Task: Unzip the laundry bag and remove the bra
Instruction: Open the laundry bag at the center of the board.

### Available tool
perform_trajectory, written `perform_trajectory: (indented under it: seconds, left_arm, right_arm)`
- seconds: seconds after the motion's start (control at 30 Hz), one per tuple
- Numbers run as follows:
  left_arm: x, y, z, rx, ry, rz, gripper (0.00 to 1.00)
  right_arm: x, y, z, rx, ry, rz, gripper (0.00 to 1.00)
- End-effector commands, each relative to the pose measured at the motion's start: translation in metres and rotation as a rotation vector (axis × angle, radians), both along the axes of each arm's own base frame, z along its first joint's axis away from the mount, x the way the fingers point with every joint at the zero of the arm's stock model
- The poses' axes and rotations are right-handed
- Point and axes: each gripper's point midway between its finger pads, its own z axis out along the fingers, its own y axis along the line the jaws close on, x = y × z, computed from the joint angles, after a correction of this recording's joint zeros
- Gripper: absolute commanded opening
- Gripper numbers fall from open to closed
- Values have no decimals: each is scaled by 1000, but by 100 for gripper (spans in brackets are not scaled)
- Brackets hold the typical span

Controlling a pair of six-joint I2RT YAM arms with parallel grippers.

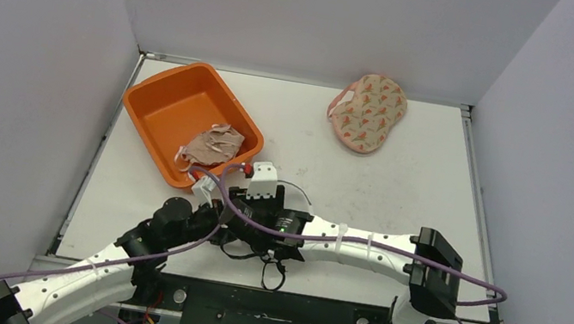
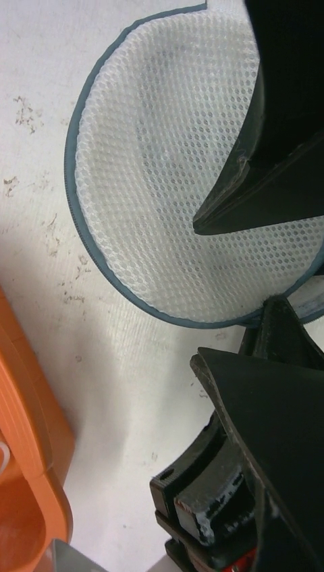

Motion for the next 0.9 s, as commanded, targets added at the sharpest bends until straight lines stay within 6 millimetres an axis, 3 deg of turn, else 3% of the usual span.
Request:
perform_trajectory:
  seconds: [0.0,0.3,0.47,0.87]
  left_arm:
    - [7,-11,37,-78,-125,-26,0]
    - [6,-10,36,-76,-126,-21,0]
    - [8,-9,31,-56,-111,-9,0]
    - [19,1,26,-20,-107,74,0]
  right_arm:
    - [6,-3,1,-12,-3,-46,61]
    - [10,-16,-5,-12,8,-71,34]
    - [5,-19,3,14,9,-62,8]
    - [-10,-41,31,92,-4,51,5]
